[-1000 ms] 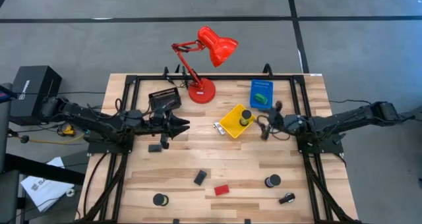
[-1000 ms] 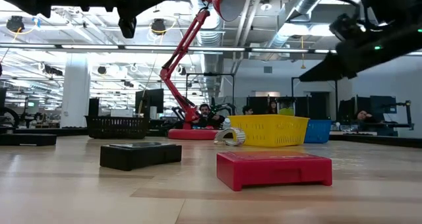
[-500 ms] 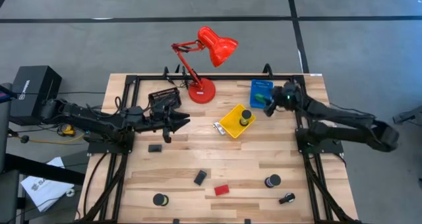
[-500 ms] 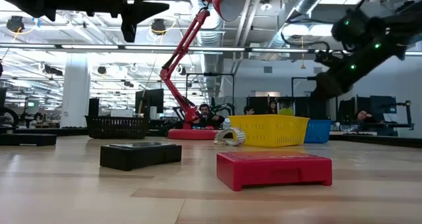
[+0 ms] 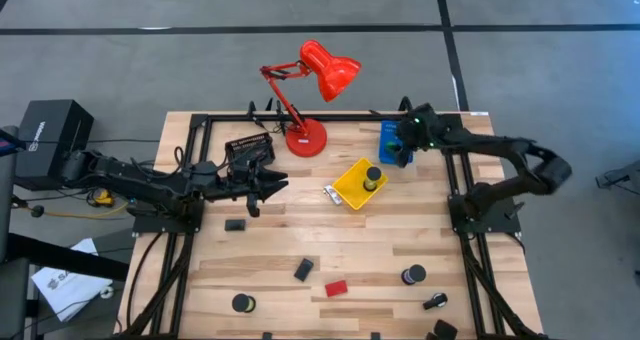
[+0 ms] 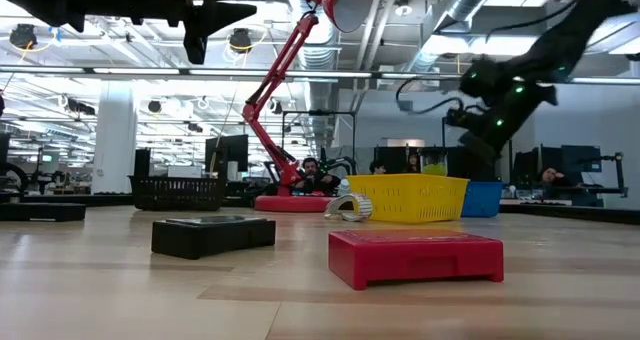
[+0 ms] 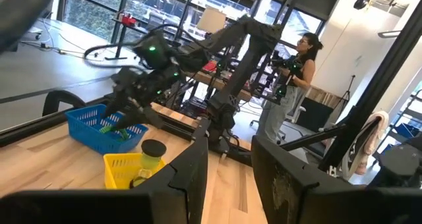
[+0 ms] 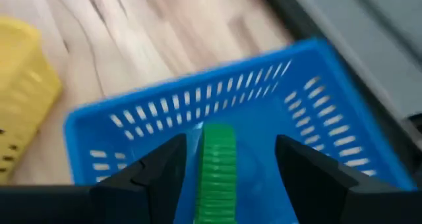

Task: Pick & Place Office items
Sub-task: Put the green wrist watch into the black bin

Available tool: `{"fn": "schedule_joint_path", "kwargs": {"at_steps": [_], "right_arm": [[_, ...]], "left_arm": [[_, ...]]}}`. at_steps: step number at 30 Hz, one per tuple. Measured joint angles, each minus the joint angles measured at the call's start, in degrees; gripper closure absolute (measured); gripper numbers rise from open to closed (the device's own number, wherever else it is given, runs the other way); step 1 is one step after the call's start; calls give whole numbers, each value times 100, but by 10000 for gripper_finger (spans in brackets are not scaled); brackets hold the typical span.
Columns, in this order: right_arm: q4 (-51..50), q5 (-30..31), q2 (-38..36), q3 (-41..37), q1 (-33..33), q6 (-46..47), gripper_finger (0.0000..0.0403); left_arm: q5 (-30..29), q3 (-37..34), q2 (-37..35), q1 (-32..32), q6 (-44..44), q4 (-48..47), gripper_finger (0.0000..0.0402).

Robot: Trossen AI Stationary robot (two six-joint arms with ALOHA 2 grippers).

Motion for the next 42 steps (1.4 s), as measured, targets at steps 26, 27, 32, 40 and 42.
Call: {"fn": "schedule_joint_path", "kwargs": {"at_steps": [26,27,32,40,42], "right_arm": [[-1952,487,982,1406,7,356,396],[-1994,489,916,1407,11,361,395],[-2184,757,298,1409,75,525,389],[-2262,747,-1156,1416,457,817,391],[-2270,746,-1479,1416,652,949,394]], "left_arm": [[17,0,0,0,0,-9,289],[15,0,0,0,0,-11,289],[-7,0,0,0,0,-10,289],[-4,0,0,0,0,-9,289],[-3,0,0,0,0,-9,289]]}}
